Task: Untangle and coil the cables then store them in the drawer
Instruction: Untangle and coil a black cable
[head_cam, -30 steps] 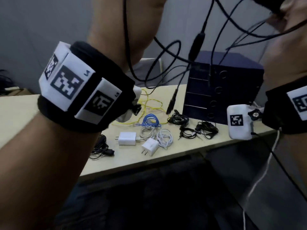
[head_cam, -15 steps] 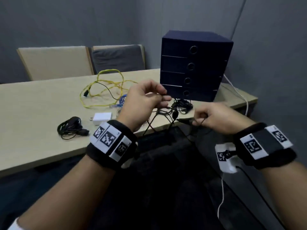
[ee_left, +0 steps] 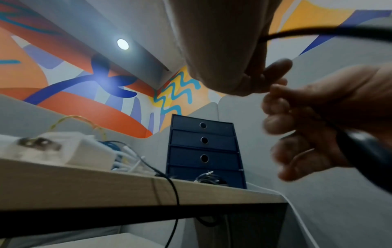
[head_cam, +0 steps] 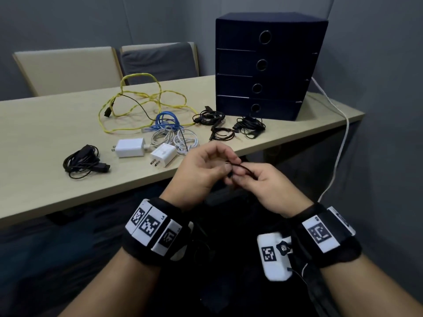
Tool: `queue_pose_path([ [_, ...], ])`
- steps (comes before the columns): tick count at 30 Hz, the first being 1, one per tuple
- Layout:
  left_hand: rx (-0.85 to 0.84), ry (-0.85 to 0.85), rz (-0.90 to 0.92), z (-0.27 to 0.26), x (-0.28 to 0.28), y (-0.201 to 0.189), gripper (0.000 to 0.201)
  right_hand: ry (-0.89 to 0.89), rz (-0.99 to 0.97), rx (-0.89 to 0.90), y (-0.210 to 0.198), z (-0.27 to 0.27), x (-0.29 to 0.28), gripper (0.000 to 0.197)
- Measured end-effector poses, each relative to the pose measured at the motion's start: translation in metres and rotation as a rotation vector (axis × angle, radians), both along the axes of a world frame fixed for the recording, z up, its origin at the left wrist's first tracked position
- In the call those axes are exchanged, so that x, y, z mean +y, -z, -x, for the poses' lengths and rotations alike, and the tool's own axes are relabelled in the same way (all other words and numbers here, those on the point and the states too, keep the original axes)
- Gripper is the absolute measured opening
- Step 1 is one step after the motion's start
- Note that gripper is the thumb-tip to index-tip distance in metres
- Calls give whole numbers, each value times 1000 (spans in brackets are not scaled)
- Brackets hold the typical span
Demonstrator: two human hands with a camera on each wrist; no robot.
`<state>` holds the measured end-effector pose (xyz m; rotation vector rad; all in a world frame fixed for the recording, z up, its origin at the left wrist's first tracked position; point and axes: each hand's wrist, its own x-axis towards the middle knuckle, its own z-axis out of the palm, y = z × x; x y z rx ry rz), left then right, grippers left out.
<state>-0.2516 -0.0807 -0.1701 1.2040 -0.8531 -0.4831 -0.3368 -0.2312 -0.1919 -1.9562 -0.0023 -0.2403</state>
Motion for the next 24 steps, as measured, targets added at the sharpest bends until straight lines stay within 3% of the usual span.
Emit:
queue_pose_path([
  [5,-1,-96,-92,-16,10,13,25,107,-69,-56,7,-10,-3,23],
  [10,-90,-198,-318,-36,24,39,16,332,-620,-257,-12,-13,-25,23],
  [12,-137,-227,-419,-42,33,51,16,413,-747,-305,-22,-10,-42,23],
  [16,-148,-308,-461,-50,40,67,23,478,-763,-265,-22,-7,-50,26],
  [19,-189,-373,-448,-45,29,67,8,419,-825,-213,-16,-12,-32,28],
  [22,-340,-505,-432,-33,20,61,47,358,-913,-172,-13,-13,-12,29],
  [24,-407,-472,-377,-23,15,50,51,313,-957,-152,-15,-13,1,28],
])
